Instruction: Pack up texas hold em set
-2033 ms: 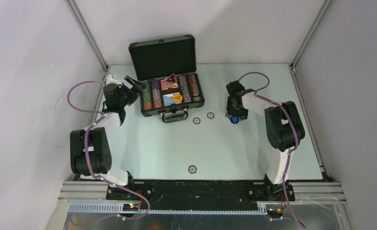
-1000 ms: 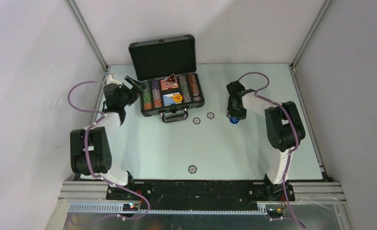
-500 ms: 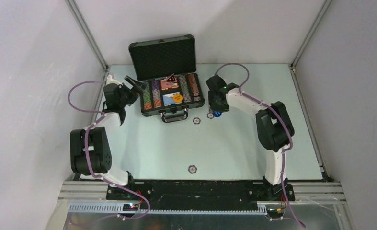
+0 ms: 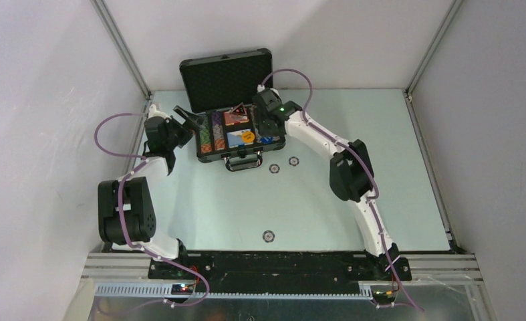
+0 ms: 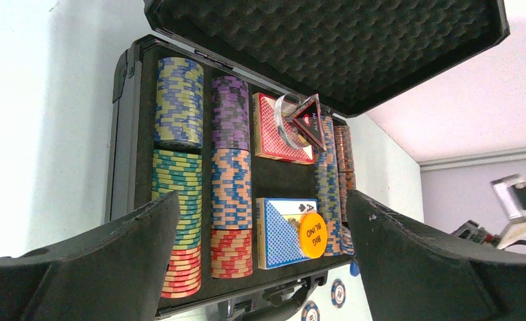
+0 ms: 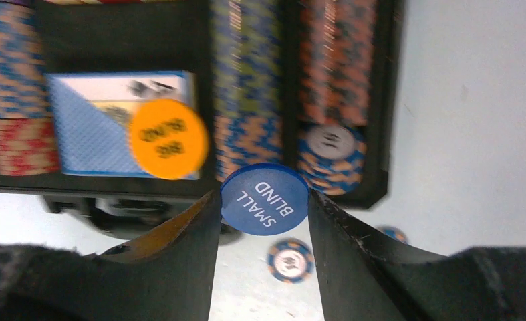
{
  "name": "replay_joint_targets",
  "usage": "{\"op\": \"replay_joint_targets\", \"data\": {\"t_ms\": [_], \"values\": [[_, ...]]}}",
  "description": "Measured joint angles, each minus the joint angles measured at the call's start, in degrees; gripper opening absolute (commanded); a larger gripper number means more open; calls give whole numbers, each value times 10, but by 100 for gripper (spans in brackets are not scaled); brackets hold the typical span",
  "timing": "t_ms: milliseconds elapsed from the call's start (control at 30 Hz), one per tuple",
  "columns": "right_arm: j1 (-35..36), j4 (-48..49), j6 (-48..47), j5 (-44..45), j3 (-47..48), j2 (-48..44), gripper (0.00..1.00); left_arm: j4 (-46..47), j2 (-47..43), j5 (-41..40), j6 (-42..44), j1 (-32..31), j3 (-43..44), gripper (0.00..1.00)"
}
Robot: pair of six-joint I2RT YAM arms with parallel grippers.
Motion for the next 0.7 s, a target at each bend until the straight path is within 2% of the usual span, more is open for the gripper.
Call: {"op": "replay_joint_targets", "data": {"t_ms": [233,433,600,700], "values": [[28,-1,-12,-25,137,73,54,0,0,0,0,0,0,98],[36,16,-18,-47,167,113,54,0,0,0,0,0,0,98],[36,31,-25,-58,178,131,63,0,0,0,0,0,0,98],[37,37,-28,-62,179,131,65,0,0,0,0,0,0,98]]}}
